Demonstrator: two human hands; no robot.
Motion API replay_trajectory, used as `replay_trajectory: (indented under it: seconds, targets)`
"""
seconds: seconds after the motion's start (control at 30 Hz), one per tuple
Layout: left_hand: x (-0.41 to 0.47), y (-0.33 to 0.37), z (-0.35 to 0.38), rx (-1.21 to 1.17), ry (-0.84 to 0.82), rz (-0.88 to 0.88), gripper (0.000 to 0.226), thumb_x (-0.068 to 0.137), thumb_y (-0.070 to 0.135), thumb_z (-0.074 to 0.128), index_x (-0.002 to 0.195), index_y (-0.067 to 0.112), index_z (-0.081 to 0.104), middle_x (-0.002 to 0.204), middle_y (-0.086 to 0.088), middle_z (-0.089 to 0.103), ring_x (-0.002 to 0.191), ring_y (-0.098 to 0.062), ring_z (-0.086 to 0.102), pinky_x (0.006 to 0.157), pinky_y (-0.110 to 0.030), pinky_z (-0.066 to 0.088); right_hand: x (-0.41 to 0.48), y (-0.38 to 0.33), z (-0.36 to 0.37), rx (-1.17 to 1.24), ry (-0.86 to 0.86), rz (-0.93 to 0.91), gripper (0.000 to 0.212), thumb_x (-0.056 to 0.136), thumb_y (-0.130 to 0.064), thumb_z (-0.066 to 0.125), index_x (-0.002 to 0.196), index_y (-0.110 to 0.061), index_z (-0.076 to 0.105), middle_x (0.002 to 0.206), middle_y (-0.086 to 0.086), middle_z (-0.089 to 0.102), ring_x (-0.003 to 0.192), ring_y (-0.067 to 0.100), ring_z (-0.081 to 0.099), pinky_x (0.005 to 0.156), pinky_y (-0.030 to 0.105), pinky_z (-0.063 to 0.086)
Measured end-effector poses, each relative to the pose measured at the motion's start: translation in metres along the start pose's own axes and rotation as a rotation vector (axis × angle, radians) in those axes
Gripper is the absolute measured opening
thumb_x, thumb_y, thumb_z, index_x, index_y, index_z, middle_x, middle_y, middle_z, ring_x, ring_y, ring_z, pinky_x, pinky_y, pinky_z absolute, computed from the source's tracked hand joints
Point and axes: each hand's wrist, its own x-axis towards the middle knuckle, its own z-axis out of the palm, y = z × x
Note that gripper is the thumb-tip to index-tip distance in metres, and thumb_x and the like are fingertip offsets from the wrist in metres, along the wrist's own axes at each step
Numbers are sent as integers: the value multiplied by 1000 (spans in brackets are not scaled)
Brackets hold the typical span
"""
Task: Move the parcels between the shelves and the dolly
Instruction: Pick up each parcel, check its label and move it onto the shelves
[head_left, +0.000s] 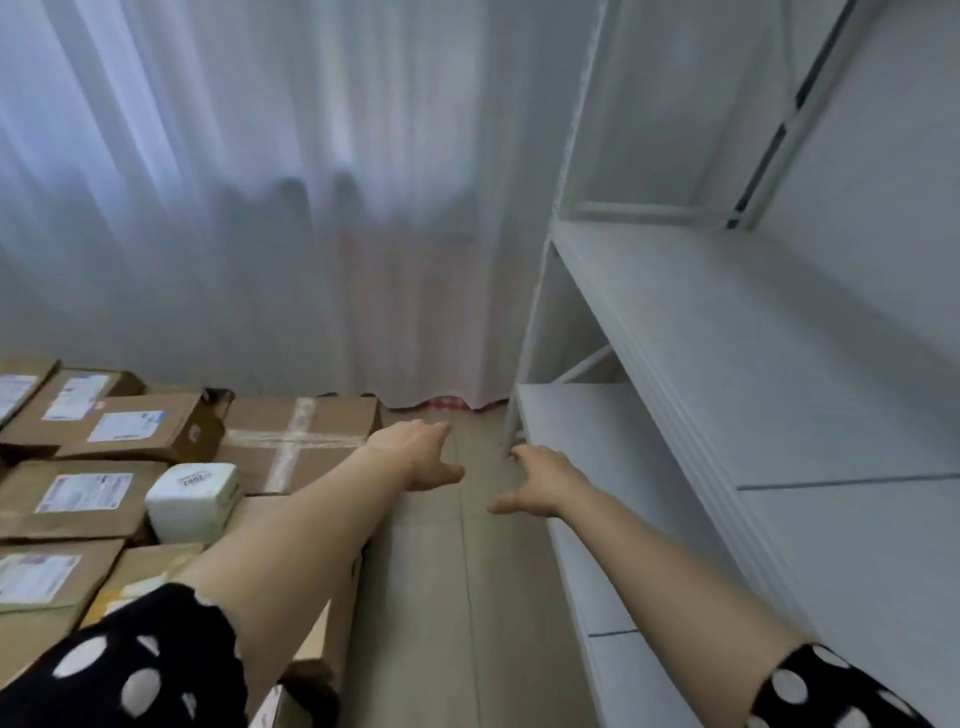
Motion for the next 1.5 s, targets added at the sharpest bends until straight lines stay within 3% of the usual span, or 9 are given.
replay_trajectory:
  seconds: [0.33, 0.7, 0.87, 1.07, 1.5]
  targets:
    - [-143, 109, 37, 74, -13, 268, 69, 89, 55, 51, 147, 24, 30, 143, -2, 46, 127, -24, 47, 97, -37, 45, -193, 52, 48, -155, 129, 215, 76, 79, -59, 63, 136, -14, 42, 137, 10, 45, 128, 27, 39, 105, 37, 30]
    - [-379, 177, 119, 95, 24, 263, 73, 89, 54, 53, 150, 25, 25, 148, 0, 41, 133, -23, 42, 101, -37, 41, -430, 68, 154, -145, 150, 186, 77, 79, -59, 63, 138, -14, 42, 138, 10, 45, 131, 28, 37, 108, 37, 28]
    - [-488, 195, 150, 140, 11, 309, 74, 90, 51, 54, 151, 25, 22, 148, 1, 40, 133, -22, 41, 102, -37, 42, -533, 62, 196, -115, 98, 196, 78, 80, -56, 64, 140, -13, 40, 141, 10, 42, 133, 29, 35, 109, 38, 29]
    - [-580, 210, 162, 189, 16, 345, 73, 89, 50, 54, 150, 25, 24, 146, 0, 42, 131, -22, 43, 98, -36, 42, -634, 53, 226, -108, 158, 234, 75, 79, -58, 64, 136, -13, 45, 134, 8, 49, 125, 27, 44, 102, 36, 35]
    - [-797, 232, 189, 295, 104, 696, 68, 91, 50, 52, 148, 23, 28, 146, 0, 43, 132, -22, 41, 103, -37, 40, -895, -9, 295, -19, 341, 517, 61, 88, -52, 57, 134, -14, 48, 133, 9, 50, 118, 28, 51, 98, 39, 43]
